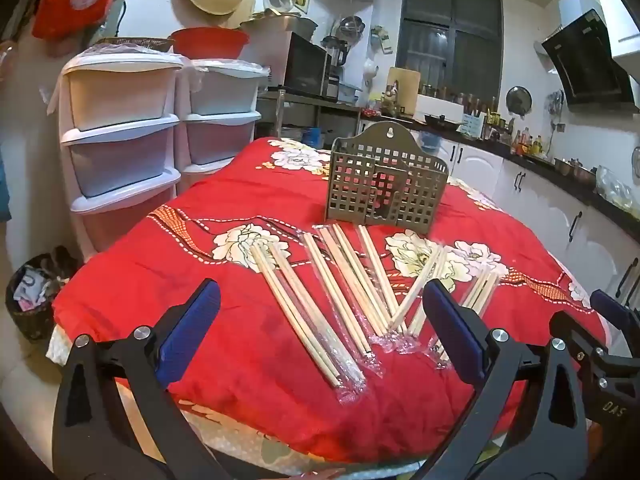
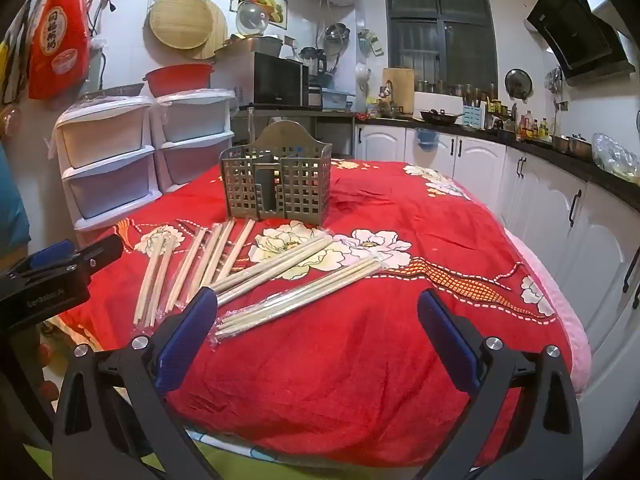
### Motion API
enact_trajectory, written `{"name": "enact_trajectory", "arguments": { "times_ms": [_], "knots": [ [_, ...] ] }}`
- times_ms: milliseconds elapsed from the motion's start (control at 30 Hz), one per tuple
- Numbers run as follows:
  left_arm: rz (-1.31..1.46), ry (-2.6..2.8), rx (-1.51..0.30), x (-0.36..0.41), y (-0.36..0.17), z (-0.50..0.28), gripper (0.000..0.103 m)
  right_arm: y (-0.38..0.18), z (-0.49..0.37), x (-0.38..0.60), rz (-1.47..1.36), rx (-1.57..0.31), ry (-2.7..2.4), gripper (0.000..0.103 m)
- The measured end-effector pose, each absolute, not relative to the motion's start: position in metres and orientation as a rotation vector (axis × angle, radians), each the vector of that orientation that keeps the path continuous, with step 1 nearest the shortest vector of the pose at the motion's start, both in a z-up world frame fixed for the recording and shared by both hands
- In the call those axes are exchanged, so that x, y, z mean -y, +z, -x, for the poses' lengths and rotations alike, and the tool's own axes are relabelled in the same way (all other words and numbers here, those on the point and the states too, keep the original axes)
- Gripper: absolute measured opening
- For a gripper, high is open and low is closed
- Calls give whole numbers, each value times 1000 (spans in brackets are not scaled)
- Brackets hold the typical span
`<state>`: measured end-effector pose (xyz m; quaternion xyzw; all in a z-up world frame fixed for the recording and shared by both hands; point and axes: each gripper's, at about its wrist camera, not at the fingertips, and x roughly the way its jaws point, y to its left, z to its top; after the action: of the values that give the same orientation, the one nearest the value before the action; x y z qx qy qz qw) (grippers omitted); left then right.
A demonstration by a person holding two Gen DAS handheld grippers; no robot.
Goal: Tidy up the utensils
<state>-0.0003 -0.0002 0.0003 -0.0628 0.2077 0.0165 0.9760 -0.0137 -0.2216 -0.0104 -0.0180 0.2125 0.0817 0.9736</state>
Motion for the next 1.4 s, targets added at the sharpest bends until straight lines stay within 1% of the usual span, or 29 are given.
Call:
{"name": "enact_trajectory", "arguments": {
  "times_ms": [267, 500, 1400],
  "knots": [
    [135, 32, -418, 3, 1, 3, 93, -10, 14, 221, 39, -429, 161, 97],
    [134, 17, -427, 10, -9, 0, 93, -8, 15, 218, 42, -426, 165, 97],
    [133, 14, -431, 6, -6, -7, 93, -8, 13, 221, 42, -426, 162, 97]
  ]
}}
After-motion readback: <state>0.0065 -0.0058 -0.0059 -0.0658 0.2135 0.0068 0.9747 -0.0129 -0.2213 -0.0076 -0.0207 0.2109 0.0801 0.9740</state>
